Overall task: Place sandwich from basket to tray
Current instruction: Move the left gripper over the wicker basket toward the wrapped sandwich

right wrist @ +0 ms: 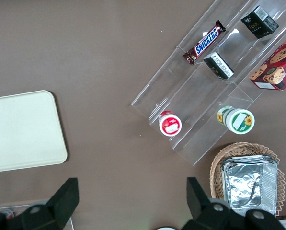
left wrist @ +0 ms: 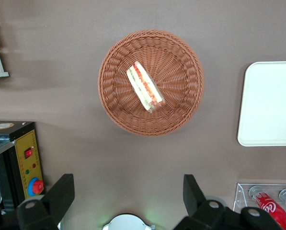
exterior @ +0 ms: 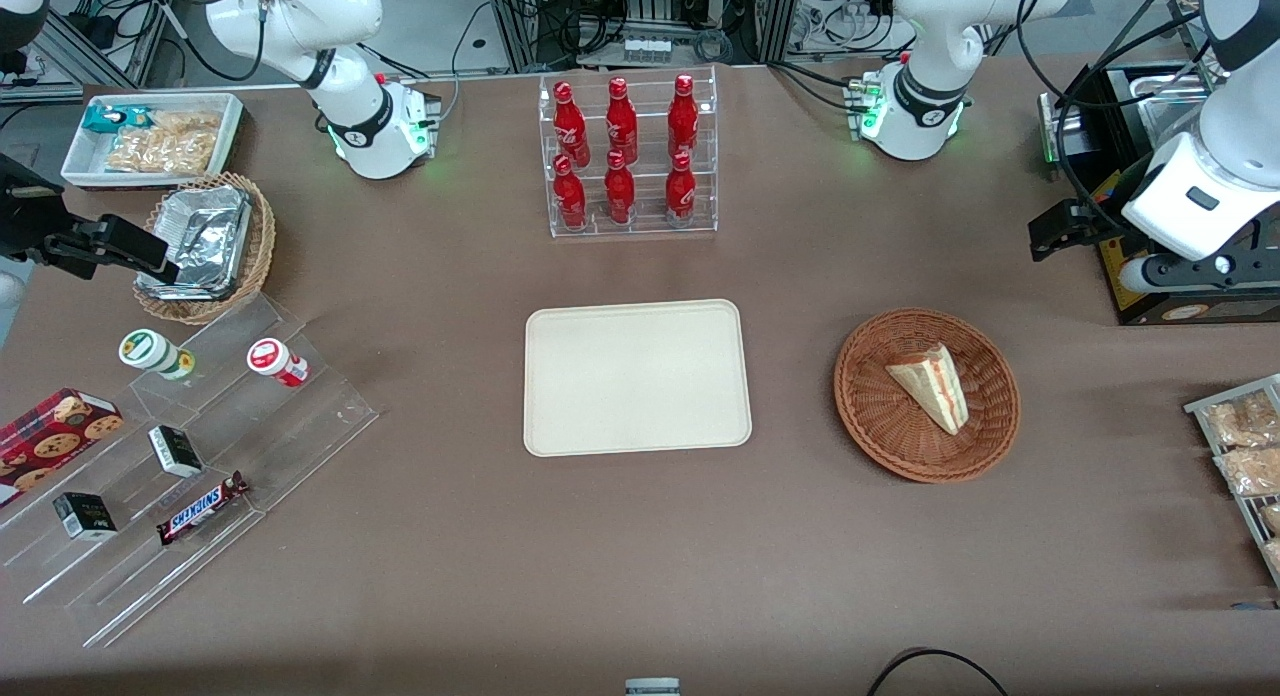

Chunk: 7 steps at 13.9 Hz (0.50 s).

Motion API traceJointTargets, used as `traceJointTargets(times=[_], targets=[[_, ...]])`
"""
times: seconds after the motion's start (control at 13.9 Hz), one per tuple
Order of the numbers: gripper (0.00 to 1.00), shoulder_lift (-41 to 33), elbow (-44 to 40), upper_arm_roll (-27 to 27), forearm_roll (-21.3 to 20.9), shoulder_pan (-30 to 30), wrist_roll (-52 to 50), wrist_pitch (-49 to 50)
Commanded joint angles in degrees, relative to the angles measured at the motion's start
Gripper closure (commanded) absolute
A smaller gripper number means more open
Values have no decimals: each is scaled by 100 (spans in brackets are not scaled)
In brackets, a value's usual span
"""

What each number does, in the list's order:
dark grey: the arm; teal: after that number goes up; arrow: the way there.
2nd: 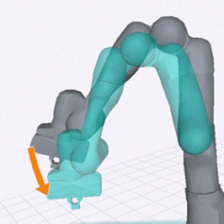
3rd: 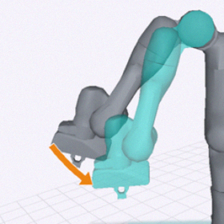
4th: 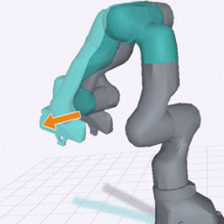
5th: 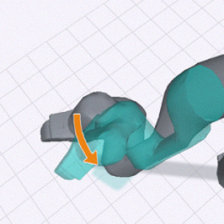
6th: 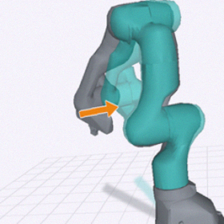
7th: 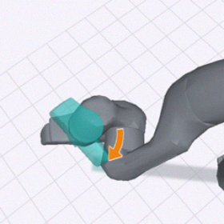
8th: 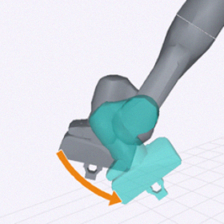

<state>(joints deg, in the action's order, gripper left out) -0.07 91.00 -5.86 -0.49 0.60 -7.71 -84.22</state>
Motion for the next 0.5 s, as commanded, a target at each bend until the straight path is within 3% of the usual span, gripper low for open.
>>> traceJointTargets(times=[0.0, 0.29, 0.43], targets=[[0, 51, 23, -29, 75, -25, 103, -60], [0, 147, 417, -29, 40, -24, 391, -156], [0, 104, 952, -29, 5, -24, 446, -672]])
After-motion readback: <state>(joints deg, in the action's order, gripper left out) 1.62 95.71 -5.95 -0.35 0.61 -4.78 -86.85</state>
